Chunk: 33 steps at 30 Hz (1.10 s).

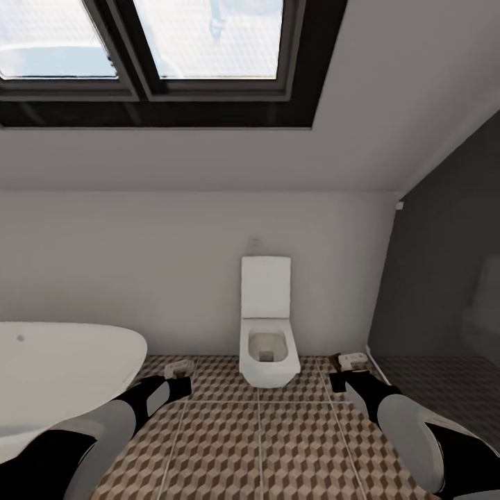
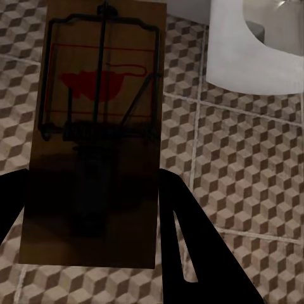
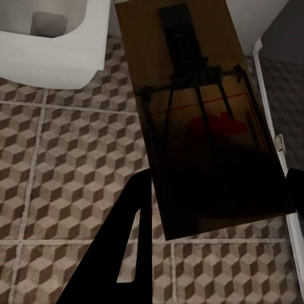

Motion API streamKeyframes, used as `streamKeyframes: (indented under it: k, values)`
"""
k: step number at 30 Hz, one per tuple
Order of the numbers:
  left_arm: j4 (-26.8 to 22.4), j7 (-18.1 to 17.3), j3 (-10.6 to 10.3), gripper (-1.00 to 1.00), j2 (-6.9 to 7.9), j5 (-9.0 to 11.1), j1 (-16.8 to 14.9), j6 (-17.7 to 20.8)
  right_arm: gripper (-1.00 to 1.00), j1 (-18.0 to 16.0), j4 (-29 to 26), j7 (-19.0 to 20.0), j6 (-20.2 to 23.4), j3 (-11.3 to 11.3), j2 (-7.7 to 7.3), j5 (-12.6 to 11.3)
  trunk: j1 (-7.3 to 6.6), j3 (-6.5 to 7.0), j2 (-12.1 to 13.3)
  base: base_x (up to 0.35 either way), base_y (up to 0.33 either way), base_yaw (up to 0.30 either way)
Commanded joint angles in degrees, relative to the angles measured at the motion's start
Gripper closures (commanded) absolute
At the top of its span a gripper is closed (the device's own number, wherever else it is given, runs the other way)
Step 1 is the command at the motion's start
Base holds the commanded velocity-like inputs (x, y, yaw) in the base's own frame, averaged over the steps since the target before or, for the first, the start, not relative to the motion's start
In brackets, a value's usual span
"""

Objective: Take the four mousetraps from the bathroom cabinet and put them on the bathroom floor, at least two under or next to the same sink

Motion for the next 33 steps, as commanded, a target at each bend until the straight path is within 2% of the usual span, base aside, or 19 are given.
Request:
streamKeyframes:
  k: [1,33]
  values:
    - [-0.08,0.01,-0.47,1.00,0.02,0.37,-0.03,0.28,1.00,-0.04,-0.06,-0.05,0.24,-0.47,0.02,0.52,0.01,-0.07,-0.04,0.110,-0.091,-0.007]
    - [-0.10,0.16,-0.46,1.00,0.02,0.37,-0.04,0.19,1.00,-0.05,-0.06,0.08,0.22,-0.46,0.02,0.52,0.01,-0.07,-0.04,0.174,-0.117,-0.001]
